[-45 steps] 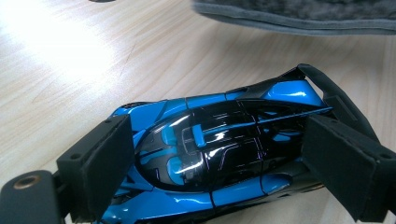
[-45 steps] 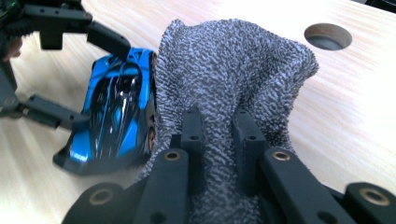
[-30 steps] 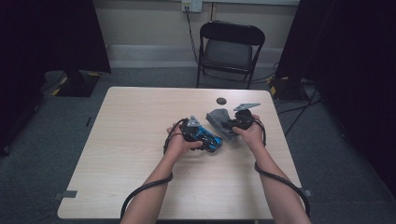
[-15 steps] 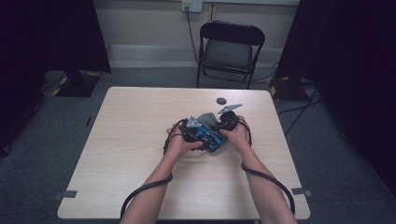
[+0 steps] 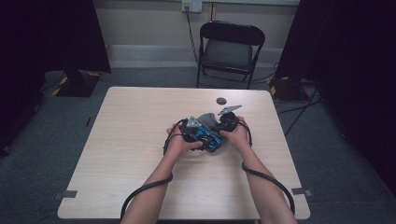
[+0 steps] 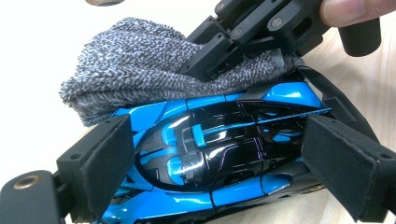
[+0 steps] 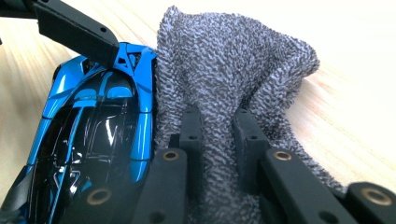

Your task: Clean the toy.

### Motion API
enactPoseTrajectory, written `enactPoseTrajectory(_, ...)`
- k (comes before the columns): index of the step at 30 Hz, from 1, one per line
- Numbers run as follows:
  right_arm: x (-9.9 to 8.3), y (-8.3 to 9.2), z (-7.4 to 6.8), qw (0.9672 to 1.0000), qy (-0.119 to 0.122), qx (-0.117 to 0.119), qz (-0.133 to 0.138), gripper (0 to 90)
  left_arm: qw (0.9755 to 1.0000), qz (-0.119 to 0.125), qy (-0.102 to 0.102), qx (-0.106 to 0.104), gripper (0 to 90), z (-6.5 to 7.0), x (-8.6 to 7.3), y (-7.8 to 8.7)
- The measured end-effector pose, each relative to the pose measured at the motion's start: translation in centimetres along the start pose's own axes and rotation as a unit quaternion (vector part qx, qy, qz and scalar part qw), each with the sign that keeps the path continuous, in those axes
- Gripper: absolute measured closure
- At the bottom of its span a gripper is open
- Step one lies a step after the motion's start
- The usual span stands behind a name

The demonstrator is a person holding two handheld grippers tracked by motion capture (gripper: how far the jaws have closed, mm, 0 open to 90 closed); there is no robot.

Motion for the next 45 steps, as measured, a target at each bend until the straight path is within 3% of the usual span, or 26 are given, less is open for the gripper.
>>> enactPoseTrajectory(29,-1.1,1.3,0.2,0.9996,0.022,-0.003,-0.015,76.6,1.0000,0.004,0.000,0.001,9.6,0.0,0.0,0.0)
enactPoseTrajectory(45,-2.1,2.3,0.5,0.9998,0.014,0.007,-0.011,76.6,1.0000,0.001,-0.001,-0.001,9.6,0.0,0.0,0.0)
Point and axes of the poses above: each handheld gripper's, and its own axes: y roughly backward along the jaws, x roughly out of its top, z roughly to its right, the point moved 10 cm from there along -y, roughly forward along the jaws, and after that the axes turned 6 degrees about -x, right-handed, at the moved point
